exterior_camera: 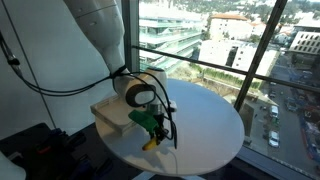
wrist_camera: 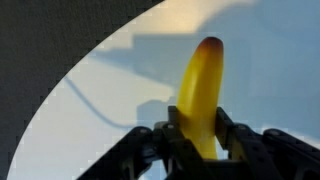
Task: Put the banana in the box
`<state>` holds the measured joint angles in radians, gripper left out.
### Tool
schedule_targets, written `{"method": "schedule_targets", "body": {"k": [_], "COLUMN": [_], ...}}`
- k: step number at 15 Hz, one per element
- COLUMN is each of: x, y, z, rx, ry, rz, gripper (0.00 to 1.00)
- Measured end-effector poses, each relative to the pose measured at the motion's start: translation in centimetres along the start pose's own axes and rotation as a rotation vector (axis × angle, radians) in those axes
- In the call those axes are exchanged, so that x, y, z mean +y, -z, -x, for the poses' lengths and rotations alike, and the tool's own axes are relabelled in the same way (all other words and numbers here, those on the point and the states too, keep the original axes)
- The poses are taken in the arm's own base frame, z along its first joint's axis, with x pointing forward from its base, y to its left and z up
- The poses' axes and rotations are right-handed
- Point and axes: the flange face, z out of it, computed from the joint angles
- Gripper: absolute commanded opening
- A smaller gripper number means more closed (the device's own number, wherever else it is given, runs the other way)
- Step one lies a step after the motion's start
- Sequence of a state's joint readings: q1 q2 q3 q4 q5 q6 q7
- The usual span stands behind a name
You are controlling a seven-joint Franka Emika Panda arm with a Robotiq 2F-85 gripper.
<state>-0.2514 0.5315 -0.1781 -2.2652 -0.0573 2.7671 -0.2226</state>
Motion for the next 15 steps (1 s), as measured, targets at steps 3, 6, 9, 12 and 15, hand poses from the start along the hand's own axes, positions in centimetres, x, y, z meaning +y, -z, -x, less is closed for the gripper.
{"method": "schedule_targets", "body": {"k": [3,6,9,12,15], "x": [-0.1,-0.2,-0.4,-0.5,-0.6], "y": [0.7,1.4,2.4,3.3,4.3], "z": [0.0,-0.1,-0.2,-0.4,-0.5], "rx": [-0.013,-0.026,-0.03,-0.029,-0.03], "ry": [0.001,0.002,0.005,0.006,0.006], "rz": [-0.003,-0.008,-0.011,-0.013,-0.015], "gripper": [0.14,0.14,0.14,0.14,0.14]}}
